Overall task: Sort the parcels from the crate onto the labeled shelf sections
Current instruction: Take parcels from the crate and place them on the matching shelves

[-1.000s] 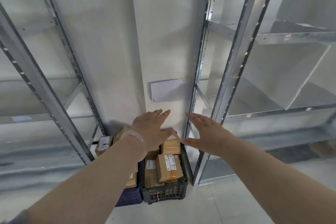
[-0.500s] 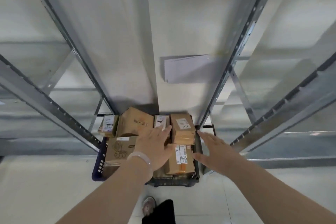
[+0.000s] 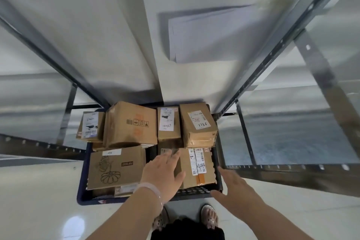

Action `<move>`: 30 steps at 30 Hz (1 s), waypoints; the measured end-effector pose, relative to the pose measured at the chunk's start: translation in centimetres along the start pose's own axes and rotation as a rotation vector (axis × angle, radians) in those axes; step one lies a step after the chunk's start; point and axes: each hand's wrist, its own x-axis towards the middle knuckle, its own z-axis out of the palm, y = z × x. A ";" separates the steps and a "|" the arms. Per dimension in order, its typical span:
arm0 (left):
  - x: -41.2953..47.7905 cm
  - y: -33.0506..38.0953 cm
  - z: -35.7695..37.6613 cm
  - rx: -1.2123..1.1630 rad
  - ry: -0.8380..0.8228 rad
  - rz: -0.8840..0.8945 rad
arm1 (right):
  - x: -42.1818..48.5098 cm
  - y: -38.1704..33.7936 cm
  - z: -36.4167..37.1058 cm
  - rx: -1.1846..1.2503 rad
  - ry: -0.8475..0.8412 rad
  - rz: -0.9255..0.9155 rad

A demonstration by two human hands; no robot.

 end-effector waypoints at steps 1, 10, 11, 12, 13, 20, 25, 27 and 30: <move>1.3 -0.2 1.0 -0.017 -0.020 -0.007 | 1.5 0.7 0.1 0.020 0.000 0.031; 17.3 -0.9 6.7 -0.393 -0.035 -0.116 | 18.0 2.9 -1.7 0.467 0.198 0.091; 19.2 -1.0 7.1 -0.458 -0.032 -0.132 | 20.0 3.1 -1.7 0.531 0.226 0.089; 20.9 -1.2 7.4 -0.524 -0.028 -0.153 | 21.9 3.4 -1.5 0.583 0.242 0.089; 22.5 -1.3 7.7 -0.602 -0.021 -0.179 | 23.4 3.4 -1.4 0.636 0.250 0.089; 25.9 -0.3 8.1 -1.043 -0.014 -0.287 | 28.9 4.5 1.0 0.770 0.258 0.049; 21.0 0.7 5.4 -1.159 0.051 -0.311 | 22.7 3.3 -0.2 0.833 0.369 0.067; 18.2 1.3 3.2 -1.197 0.134 -0.352 | 19.0 1.7 -1.4 0.858 0.426 0.063; 13.5 2.7 -1.1 -1.285 0.215 -0.392 | 12.5 -1.1 -4.1 0.867 0.524 0.032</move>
